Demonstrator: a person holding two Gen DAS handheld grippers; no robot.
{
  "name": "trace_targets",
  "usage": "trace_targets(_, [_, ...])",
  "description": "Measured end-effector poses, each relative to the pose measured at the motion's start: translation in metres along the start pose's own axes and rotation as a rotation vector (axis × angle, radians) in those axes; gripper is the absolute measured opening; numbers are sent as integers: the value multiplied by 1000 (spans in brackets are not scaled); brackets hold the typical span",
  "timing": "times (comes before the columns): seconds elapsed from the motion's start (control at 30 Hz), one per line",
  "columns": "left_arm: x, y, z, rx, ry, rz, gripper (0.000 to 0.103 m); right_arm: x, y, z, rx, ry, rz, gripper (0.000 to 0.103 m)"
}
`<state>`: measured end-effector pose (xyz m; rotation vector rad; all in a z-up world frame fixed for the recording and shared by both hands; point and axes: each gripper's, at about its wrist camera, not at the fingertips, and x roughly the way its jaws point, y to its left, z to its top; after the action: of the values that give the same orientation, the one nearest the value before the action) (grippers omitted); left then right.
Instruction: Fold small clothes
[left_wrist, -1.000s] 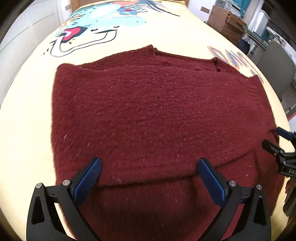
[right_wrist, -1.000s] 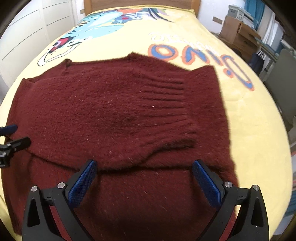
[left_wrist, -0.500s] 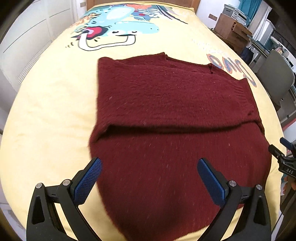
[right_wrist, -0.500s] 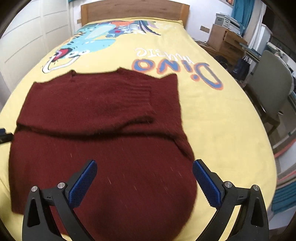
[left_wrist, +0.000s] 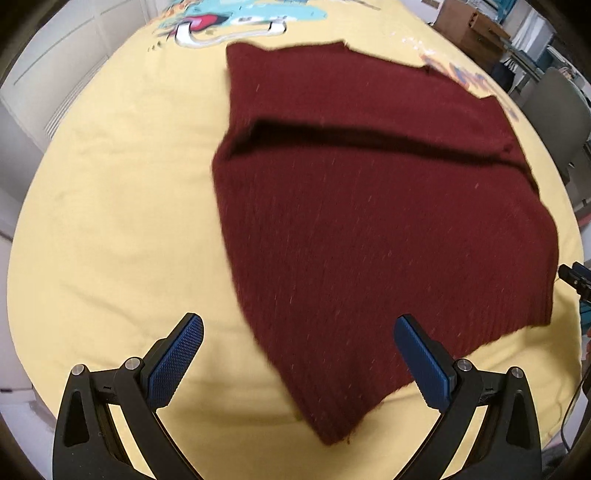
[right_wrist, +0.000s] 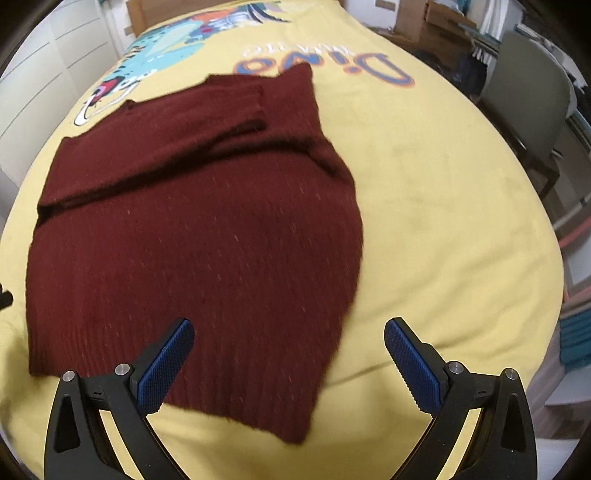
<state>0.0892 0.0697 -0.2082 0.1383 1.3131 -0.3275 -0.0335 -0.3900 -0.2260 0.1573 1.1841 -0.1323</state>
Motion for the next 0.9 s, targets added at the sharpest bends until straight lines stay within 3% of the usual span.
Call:
trace_targets(0.23, [29,1,-18,-34,100,-16,102,20,-3,-17,20,91,8,103])
trace_targets(0.5, [44,-10,-26,-30,154,-55,100,50,-5,-34,69,219,53,103])
trace_targets(0.6, [54,-15,-22,-21,183,-71,84,52,-4,-32,69,233,59,103])
trace_targets(0.8, [58,-22,-24,12,199,-72,66,55,0,-27,47,255,54,100])
trace_targets(0.83, [57,-23,-24,14,200,-75,58,56,0,-27,44,258,51,98])
trace_targets(0.9, [56,-24,-24,13,203,-91,49,56,1,-29,43,272,45,76])
